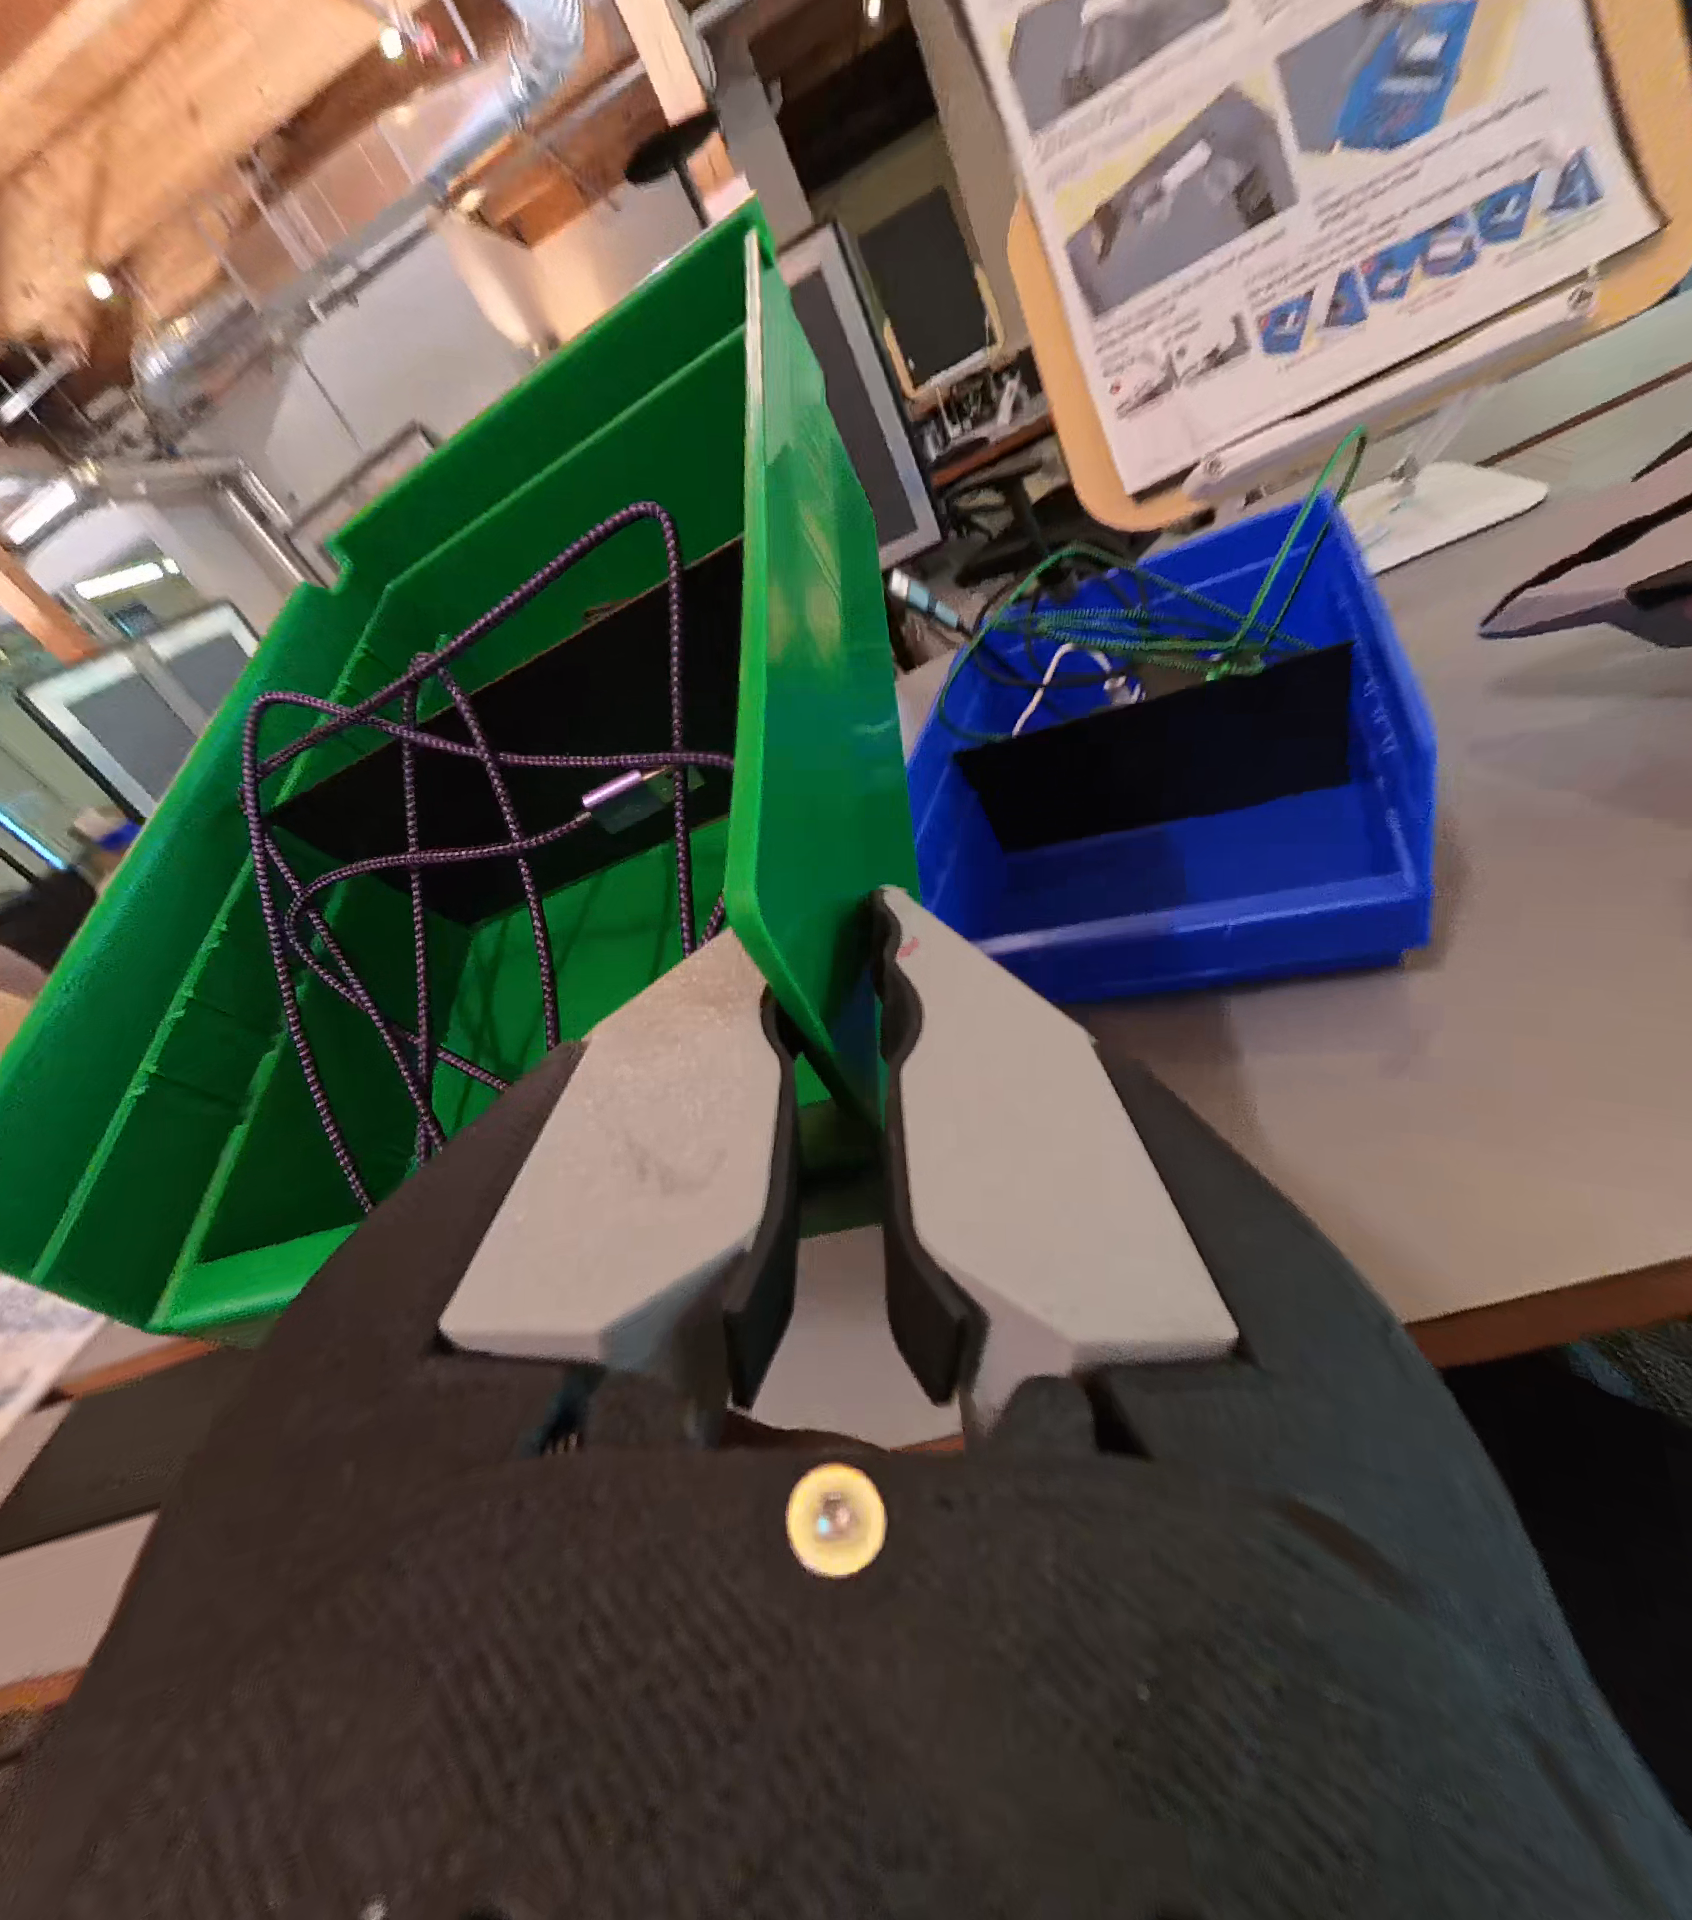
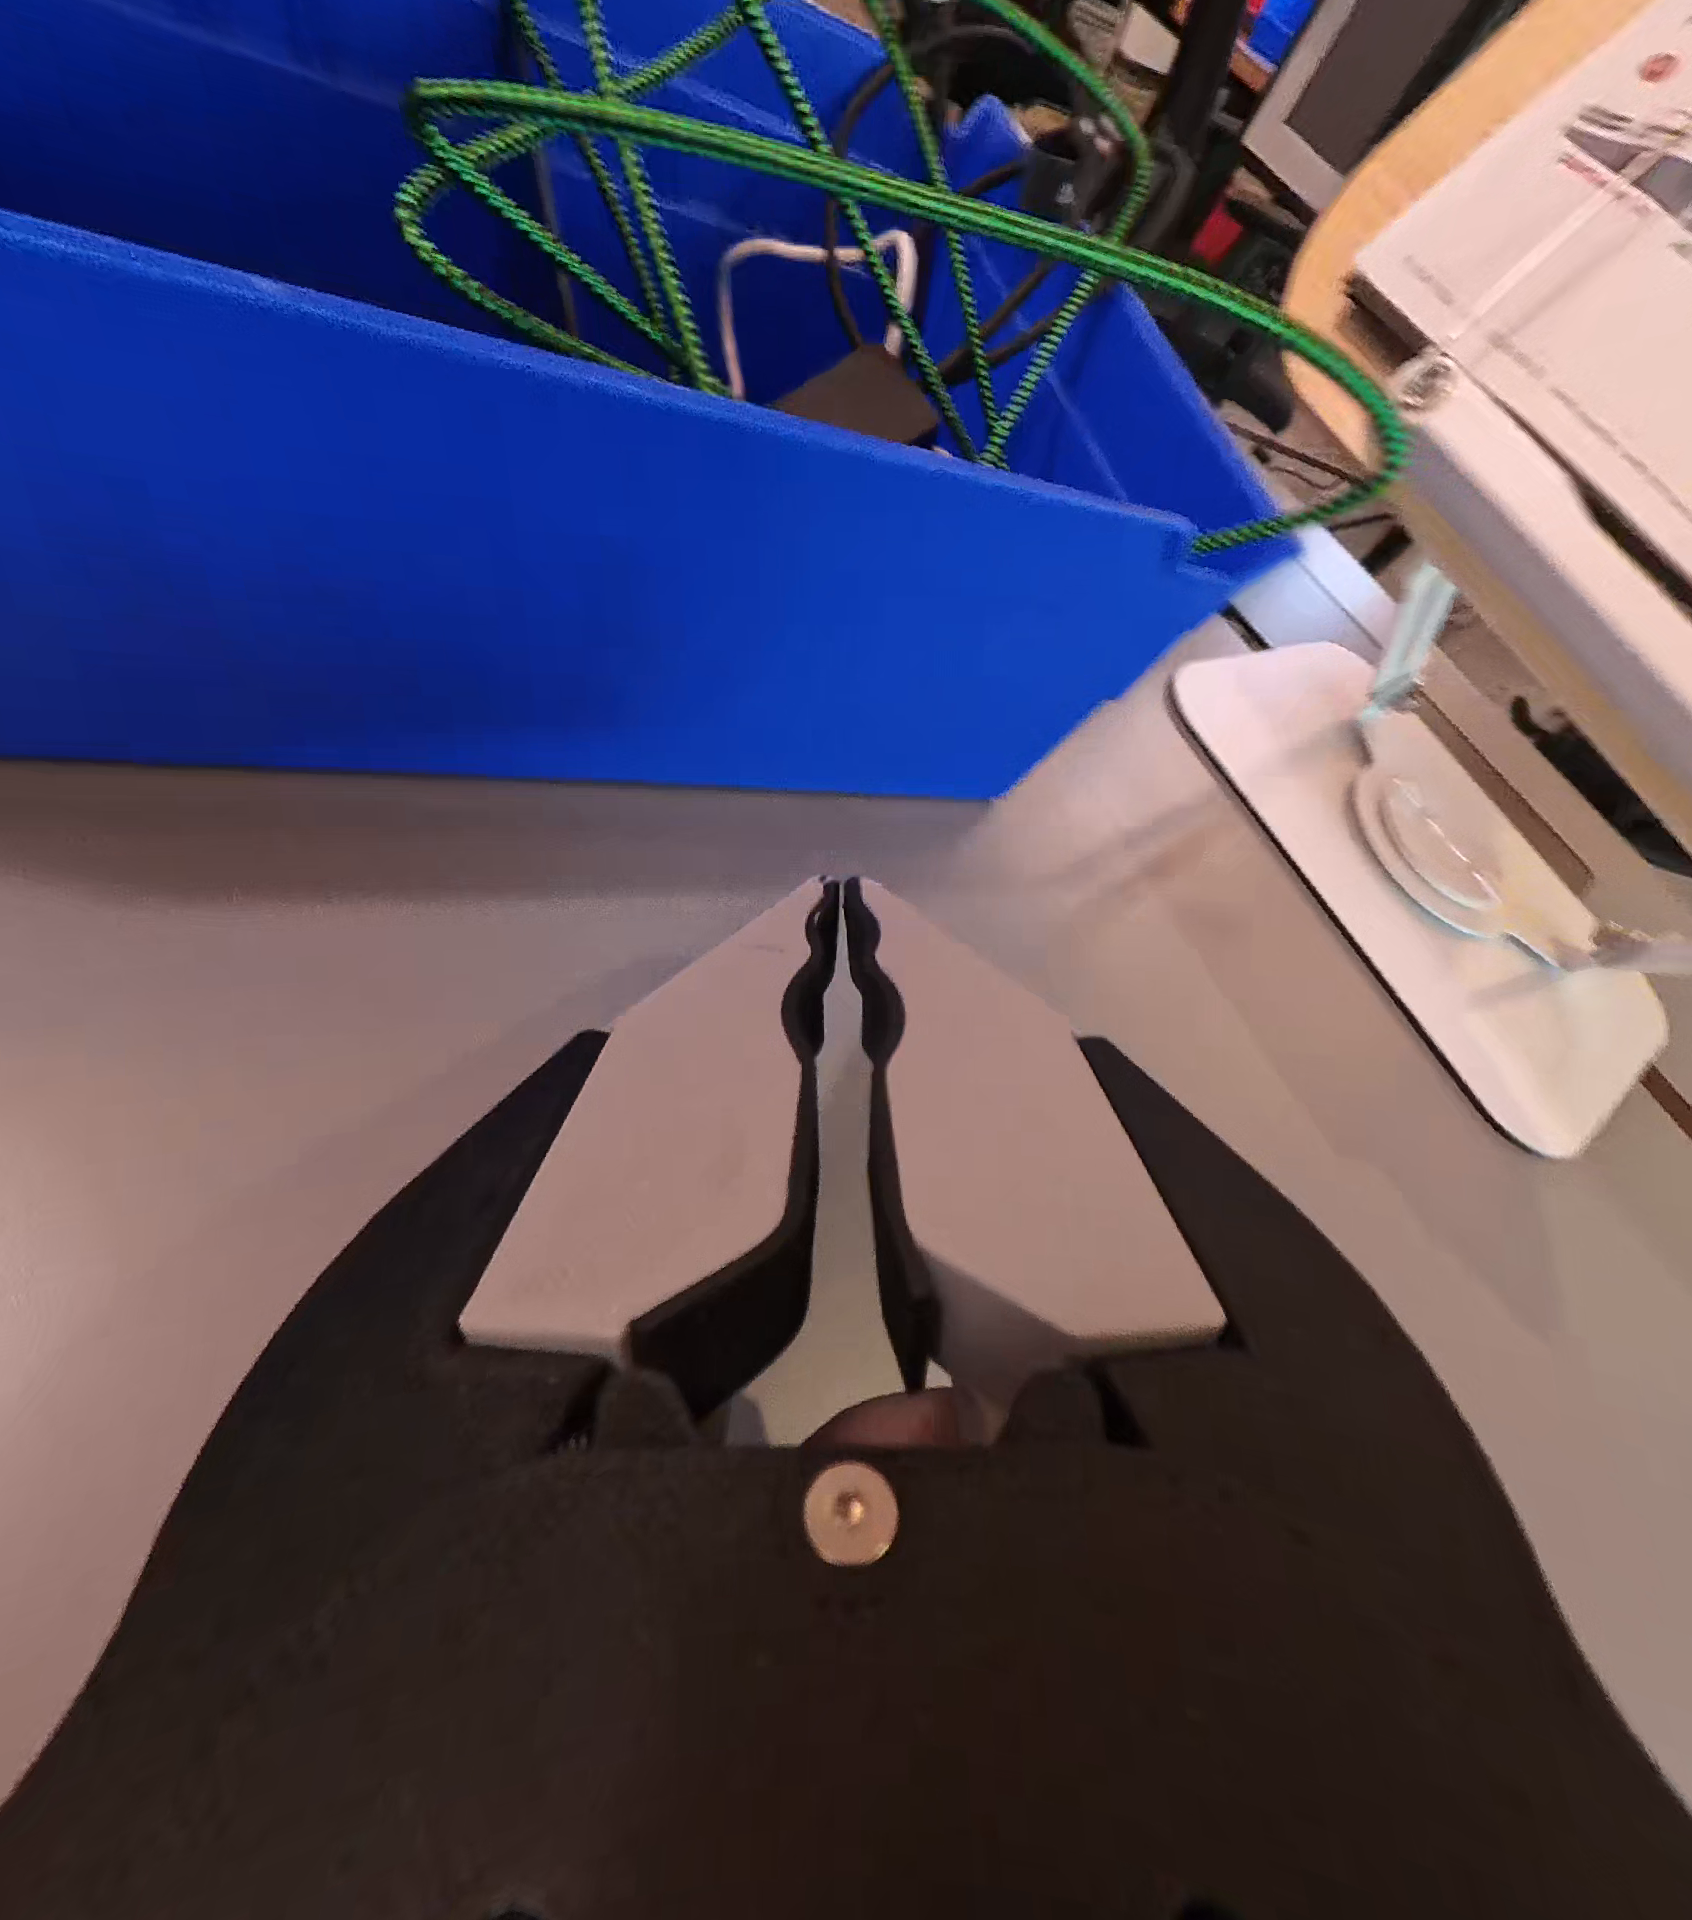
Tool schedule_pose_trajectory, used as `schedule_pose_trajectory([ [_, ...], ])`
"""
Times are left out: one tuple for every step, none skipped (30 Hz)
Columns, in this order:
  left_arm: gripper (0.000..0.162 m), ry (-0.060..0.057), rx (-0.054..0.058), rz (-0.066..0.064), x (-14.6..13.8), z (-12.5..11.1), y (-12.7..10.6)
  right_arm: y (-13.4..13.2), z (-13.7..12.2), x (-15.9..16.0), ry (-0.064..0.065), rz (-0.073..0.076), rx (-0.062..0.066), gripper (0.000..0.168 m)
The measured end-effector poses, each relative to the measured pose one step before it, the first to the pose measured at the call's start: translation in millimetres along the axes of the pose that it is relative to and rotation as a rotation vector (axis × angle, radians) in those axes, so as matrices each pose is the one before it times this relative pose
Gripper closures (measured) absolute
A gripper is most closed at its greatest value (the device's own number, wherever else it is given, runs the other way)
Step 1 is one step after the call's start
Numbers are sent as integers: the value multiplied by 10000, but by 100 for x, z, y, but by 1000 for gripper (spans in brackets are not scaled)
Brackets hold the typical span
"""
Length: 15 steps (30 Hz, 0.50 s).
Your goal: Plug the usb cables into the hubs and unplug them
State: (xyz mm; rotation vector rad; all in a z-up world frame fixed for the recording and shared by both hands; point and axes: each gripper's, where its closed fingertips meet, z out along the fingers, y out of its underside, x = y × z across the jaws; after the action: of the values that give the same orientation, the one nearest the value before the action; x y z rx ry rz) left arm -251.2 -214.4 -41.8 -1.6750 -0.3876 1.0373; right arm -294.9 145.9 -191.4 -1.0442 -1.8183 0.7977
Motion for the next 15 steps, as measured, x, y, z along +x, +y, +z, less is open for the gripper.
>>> schedule_pose_trajectory([
  [158, -9, 220, 169, 446, -320, -1035, 245, -636, 643, 173, 62, -30, 168],
  [158, -16, 257, 174, 526, -234, -1129, 156, -680, 611, 116, 118, 41, 168],
  [158, 39, 284, 139, 641, -128, -1182, 167, -696, 512, 40, 157, 86, 168],
  [159, 57, 344, 128, 691, -52, -1298, 276, -686, 503, 33, 167, 65, 168],
  [158, 132, 372, 87, 802, 6, -1370, 411, -701, 571, 76, 160, 8, 168],
  [158, 173, 432, 26, 888, 70, -1454, 512, -742, 627, 108, 125, -31, 168],
  [158, 220, 503, -37, 1028, 101, -1545, 534, -810, 677, 121, 70, -42, 168],
  [158, 388, 449, -70, 1251, 191, -1487, 496, -951, 760, 153, 35, -10, 168],
  [158, 466, 375, -43, 1407, 294, -1406, 349, -1124, 920, 219, 73, 75, 168],
  [159, 500, 305, -30, 1536, 452, -1281, 182, -1279, 1083, 277, 205, 190, 168],
  [159, 556, 222, -61, 1769, 683, -1056, 24, -1411, 1137, 255, 356, 294, 168],
  [159, 622, 112, -51, 1986, 953, -728, -42, -1533, 1082, 191, 453, 355, 168],
  [159, 601, 60, 71, 2028, 1183, -393, -57, -1623, 1053, 160, 483, 362, 168],
  [158, 642, -9, 55, 2113, 1434, -7, -72, -1682, 1035, 158, 428, 354, 168],
  [158, 654, -67, 50, 2187, 1599, 300, -78, -1700, 1086, 190, 296, 352, 168],
])
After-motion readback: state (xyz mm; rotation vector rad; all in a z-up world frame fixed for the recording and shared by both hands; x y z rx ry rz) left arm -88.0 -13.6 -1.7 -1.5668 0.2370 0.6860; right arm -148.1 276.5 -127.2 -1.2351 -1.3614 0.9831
